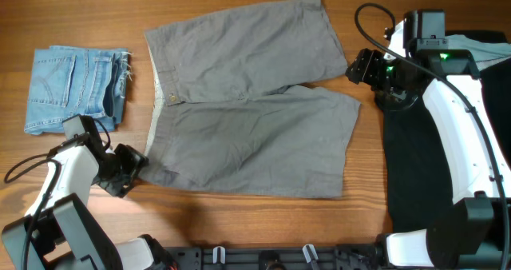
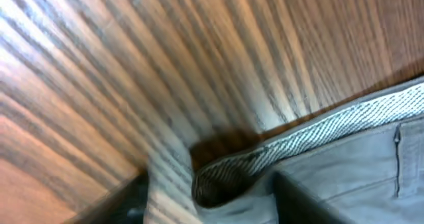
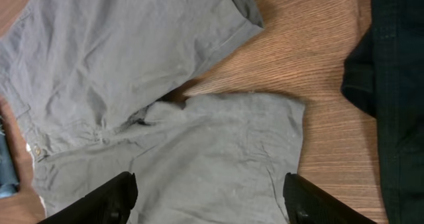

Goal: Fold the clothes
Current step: 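Grasp the bottom leg hems with both grippers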

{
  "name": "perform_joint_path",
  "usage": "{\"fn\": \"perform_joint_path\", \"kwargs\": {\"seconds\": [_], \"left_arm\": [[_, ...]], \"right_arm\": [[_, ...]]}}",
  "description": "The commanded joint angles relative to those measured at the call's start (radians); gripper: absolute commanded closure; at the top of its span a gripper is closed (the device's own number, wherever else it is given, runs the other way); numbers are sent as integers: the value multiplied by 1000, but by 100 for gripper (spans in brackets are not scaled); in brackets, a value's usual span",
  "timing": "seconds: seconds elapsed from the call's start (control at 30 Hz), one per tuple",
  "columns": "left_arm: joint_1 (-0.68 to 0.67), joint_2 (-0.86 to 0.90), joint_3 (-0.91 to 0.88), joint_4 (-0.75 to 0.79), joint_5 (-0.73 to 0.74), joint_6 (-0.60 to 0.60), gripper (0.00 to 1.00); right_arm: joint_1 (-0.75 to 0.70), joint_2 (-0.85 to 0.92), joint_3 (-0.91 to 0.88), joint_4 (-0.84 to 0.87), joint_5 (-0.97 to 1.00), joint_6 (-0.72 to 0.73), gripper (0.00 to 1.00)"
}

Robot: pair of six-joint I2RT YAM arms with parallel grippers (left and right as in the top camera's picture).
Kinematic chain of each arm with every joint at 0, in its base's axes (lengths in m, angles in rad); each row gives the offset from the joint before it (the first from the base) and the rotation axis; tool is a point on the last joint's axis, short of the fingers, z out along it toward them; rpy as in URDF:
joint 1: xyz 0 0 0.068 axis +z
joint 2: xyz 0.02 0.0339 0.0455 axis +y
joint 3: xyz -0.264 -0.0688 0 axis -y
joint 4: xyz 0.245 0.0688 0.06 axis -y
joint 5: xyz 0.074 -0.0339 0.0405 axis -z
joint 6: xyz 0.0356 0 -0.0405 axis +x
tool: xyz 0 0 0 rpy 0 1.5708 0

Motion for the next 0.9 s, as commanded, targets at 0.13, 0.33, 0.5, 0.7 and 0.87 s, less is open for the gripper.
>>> {"fn": "perform_joint_path", "kwargs": {"seconds": [0.13,0.33,0.5,0.7,0.87], "left_arm": [[6,19,-6,-8,-13,61,96],[5,18,143,-60,27,89,96],[5,18,289,-162,76,166,96],[5,18,309,-191,90,166,96],[-25,18,309,-194,90,192,96]], "right_arm": [[2,8,13,-13,89,36,24],[1,24,-140,-172,77,205,24],[1,24,-316,-210,-16,226,24],[12,24,-590,-85,-283,214,42],[216,24,-622,-48,-294,255,27]]}}
